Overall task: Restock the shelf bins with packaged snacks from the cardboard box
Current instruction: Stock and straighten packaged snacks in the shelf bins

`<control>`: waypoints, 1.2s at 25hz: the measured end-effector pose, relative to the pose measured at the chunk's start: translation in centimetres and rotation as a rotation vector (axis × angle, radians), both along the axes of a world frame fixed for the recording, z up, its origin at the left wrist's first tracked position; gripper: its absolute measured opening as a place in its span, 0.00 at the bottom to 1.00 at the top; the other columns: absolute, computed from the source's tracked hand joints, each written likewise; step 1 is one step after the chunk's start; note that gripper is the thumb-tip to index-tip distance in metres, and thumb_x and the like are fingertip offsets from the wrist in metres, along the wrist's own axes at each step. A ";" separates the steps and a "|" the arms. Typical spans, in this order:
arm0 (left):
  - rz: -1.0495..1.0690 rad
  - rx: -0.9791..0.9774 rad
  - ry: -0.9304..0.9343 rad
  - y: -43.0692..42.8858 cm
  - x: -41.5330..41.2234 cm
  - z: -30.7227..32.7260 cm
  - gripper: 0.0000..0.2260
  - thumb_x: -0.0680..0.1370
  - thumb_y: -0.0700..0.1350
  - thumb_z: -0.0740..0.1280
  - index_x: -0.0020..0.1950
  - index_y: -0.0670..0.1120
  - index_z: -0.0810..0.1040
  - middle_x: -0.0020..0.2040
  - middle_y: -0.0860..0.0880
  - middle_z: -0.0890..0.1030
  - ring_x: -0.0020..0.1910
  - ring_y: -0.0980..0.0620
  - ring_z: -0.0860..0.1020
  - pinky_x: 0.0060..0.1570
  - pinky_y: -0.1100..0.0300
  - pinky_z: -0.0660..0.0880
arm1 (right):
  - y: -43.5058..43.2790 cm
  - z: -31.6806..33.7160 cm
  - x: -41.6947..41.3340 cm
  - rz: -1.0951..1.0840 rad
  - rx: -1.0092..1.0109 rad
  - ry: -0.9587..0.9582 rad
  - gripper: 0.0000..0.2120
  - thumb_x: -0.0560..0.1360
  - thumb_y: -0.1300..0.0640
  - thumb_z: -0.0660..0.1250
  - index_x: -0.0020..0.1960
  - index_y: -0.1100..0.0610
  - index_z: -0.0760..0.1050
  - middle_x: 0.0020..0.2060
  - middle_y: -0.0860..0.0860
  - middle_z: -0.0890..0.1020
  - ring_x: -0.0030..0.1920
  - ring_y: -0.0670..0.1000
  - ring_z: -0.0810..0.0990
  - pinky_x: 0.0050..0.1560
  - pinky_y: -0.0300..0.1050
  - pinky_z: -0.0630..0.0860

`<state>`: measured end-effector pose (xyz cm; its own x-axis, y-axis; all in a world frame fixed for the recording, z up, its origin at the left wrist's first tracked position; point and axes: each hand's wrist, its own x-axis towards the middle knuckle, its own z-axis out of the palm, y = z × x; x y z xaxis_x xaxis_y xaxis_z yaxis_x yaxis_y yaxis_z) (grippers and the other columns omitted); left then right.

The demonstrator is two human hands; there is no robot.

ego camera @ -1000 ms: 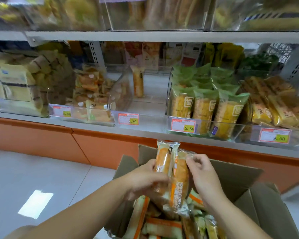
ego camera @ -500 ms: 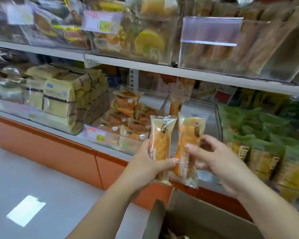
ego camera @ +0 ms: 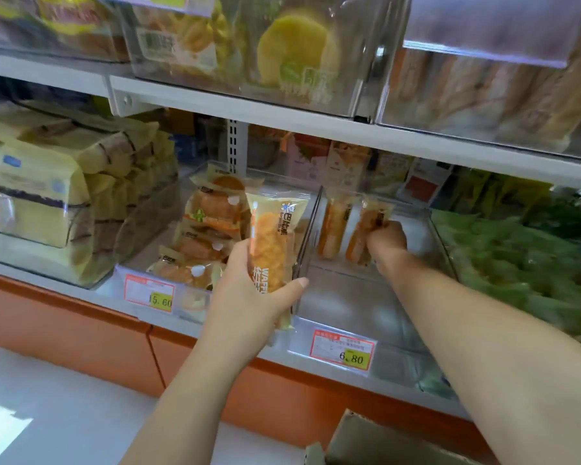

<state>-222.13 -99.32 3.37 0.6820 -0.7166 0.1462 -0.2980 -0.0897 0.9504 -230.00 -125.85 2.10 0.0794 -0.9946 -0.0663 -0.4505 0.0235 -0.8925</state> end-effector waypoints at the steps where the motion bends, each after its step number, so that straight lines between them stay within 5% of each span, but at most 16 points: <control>1: 0.000 0.005 -0.006 -0.4 0.0 -0.1 0.19 0.70 0.52 0.76 0.54 0.58 0.70 0.43 0.58 0.79 0.41 0.66 0.76 0.38 0.66 0.70 | -0.3 -0.3 0.3 0.002 0.005 -0.007 0.15 0.79 0.50 0.60 0.59 0.59 0.72 0.47 0.55 0.80 0.40 0.54 0.78 0.43 0.47 0.76; 5: -0.005 0.008 0.017 -0.7 0.2 -0.4 0.18 0.70 0.51 0.76 0.54 0.57 0.71 0.43 0.56 0.80 0.39 0.62 0.78 0.37 0.63 0.75 | -0.4 -2.0 1.0 -0.024 0.000 0.012 0.22 0.77 0.44 0.62 0.66 0.56 0.68 0.57 0.55 0.77 0.50 0.57 0.79 0.50 0.50 0.78; 9: -0.040 -0.009 0.033 -0.3 0.1 -0.5 0.17 0.71 0.49 0.76 0.53 0.56 0.71 0.43 0.52 0.81 0.40 0.57 0.78 0.31 0.69 0.75 | -0.3 -2.8 1.0 -0.052 -0.041 -0.021 0.24 0.77 0.42 0.62 0.66 0.57 0.66 0.53 0.51 0.75 0.50 0.55 0.76 0.48 0.46 0.72; 15: -0.036 0.016 -0.009 -0.2 0.0 -0.7 0.18 0.71 0.50 0.76 0.53 0.58 0.70 0.43 0.54 0.80 0.40 0.61 0.78 0.35 0.70 0.74 | -0.2 -2.6 0.7 -0.013 -0.027 -0.043 0.22 0.79 0.45 0.60 0.70 0.54 0.67 0.60 0.55 0.78 0.54 0.56 0.78 0.49 0.44 0.71; 21: -0.022 0.048 -0.041 -0.3 -0.3 -0.1 0.20 0.71 0.52 0.75 0.58 0.57 0.69 0.44 0.56 0.79 0.41 0.59 0.78 0.34 0.69 0.74 | 0.2 -2.0 0.3 0.013 0.045 -0.034 0.30 0.79 0.47 0.64 0.76 0.55 0.59 0.69 0.56 0.72 0.66 0.58 0.73 0.63 0.47 0.70; 24: -0.026 0.056 -0.064 -0.2 -0.5 0.0 0.21 0.71 0.52 0.75 0.57 0.58 0.68 0.44 0.58 0.78 0.42 0.64 0.77 0.36 0.70 0.70 | 1.1 -0.7 0.0 0.027 0.083 -0.022 0.34 0.78 0.44 0.64 0.77 0.57 0.56 0.72 0.57 0.68 0.68 0.59 0.71 0.59 0.46 0.69; 27: -0.029 0.062 -0.087 -0.3 -0.7 0.1 0.21 0.71 0.53 0.75 0.56 0.59 0.68 0.46 0.58 0.77 0.43 0.65 0.76 0.36 0.72 0.69 | 3.8 2.2 -0.8 0.039 -0.032 0.050 0.30 0.79 0.42 0.61 0.75 0.55 0.61 0.69 0.56 0.71 0.63 0.56 0.74 0.51 0.43 0.68; 30: -0.032 0.067 -0.135 -0.8 -0.9 -0.1 0.23 0.70 0.54 0.75 0.60 0.57 0.69 0.53 0.55 0.76 0.48 0.59 0.75 0.42 0.64 0.70 | 8.6 5.7 -2.6 0.384 -0.008 -0.167 0.22 0.79 0.41 0.60 0.68 0.51 0.70 0.56 0.54 0.81 0.49 0.51 0.81 0.48 0.50 0.79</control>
